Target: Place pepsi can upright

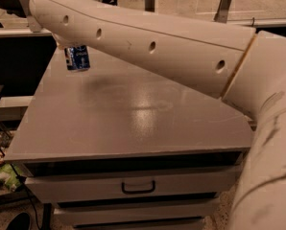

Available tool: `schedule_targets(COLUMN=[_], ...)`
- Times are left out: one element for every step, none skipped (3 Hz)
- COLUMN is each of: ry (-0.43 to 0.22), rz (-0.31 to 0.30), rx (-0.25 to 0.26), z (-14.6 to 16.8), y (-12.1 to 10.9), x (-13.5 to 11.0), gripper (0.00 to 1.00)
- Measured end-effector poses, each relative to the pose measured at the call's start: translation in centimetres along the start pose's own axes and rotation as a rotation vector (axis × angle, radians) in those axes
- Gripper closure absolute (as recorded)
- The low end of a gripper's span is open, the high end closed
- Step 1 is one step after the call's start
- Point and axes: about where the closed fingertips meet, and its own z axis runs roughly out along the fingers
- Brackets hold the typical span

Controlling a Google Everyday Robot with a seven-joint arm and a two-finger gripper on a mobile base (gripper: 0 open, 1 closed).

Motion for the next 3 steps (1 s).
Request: schedule_targets(ry=[0.031, 0.091, 0.174], rz=[-0.016, -0.062, -0.159], rx=[0.03, 0.117, 0.231], z=[-0.01, -0.13, -0.46], y=[0.09, 0.17, -0.32], x=[-0.21, -0.75, -1.0], gripper=[1.0, 1.0, 1.0])
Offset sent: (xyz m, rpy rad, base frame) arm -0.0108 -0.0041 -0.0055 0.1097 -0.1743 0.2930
